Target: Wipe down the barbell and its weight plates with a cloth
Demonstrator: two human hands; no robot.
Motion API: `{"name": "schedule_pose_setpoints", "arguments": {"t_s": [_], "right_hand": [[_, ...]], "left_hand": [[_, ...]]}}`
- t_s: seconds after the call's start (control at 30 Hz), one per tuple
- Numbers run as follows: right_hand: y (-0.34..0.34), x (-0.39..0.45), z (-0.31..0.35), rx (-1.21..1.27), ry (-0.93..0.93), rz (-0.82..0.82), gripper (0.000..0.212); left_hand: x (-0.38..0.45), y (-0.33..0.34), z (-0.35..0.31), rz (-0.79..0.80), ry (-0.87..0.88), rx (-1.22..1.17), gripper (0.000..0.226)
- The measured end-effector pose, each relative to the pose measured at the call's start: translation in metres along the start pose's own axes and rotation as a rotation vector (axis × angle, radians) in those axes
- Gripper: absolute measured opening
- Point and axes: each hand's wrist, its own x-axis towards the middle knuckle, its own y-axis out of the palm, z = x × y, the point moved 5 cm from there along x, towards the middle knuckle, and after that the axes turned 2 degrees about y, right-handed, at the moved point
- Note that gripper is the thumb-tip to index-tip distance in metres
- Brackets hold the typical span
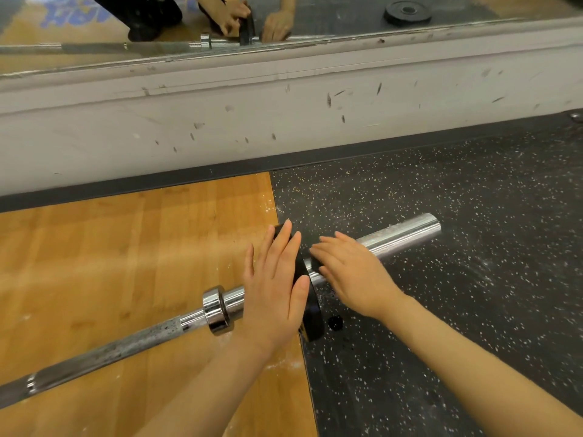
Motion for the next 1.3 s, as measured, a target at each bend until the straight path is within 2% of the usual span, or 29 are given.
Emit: {"name": "schedule_pose_setpoints", "arguments": {"t_s": [0.17, 0.27, 0.33, 0.5, 0.6, 0.73, 0.83, 0.93, 1.03, 1.13, 1.3], "right_hand": [[0.007, 0.001, 0.009, 0.026, -0.033, 0.024, 0.035], [-0.003, -0.006, -0.026, -0.014, 0.122, 0.017, 0.032], [-0.010, -0.014, -0.046, -0.017, 0.220, -0.015, 0.037], [-0.008, -0.029, -0.044, -0.001, 0.260, -0.068, 0.048], [-0.007, -0.041, -0.041, 0.004, 0.279, -0.074, 0.050], [-0.007, -0.065, -0.034, -0.017, 0.260, -0.071, 0.046], [-0.006, -0.088, -0.027, -0.028, 0.243, -0.069, 0.045], [-0.006, -0.106, -0.018, -0.037, 0.223, -0.058, 0.046], [-0.005, -0.104, -0.001, -0.027, 0.171, 0.003, 0.047], [0.000, -0.091, 0.027, -0.018, 0.084, 0.068, 0.047], [0.005, -0.079, 0.046, 0.063, 0.072, 0.111, 0.048]], "left_hand": [[-0.003, -0.003, 0.000, 0.019, 0.003, 0.024, 0.058], [-0.005, -0.005, 0.000, 0.036, 0.015, 0.042, 0.058], [-0.007, -0.005, -0.002, 0.054, 0.025, 0.052, 0.058], [-0.018, -0.008, -0.012, 0.076, 0.071, 0.035, 0.057], [-0.018, -0.015, -0.011, 0.054, 0.016, -0.031, 0.057], [0.000, -0.021, -0.002, 0.043, -0.200, -0.074, 0.059], [0.002, -0.013, 0.002, 0.140, -0.319, -0.102, 0.061], [-0.017, -0.003, -0.007, 0.204, -0.332, -0.233, 0.059], [-0.033, -0.002, -0.020, 0.131, -0.308, -0.334, 0.060], [-0.037, -0.001, -0.024, 0.089, -0.297, -0.356, 0.060], [-0.037, -0.002, -0.020, 0.090, -0.296, -0.345, 0.061]]}}
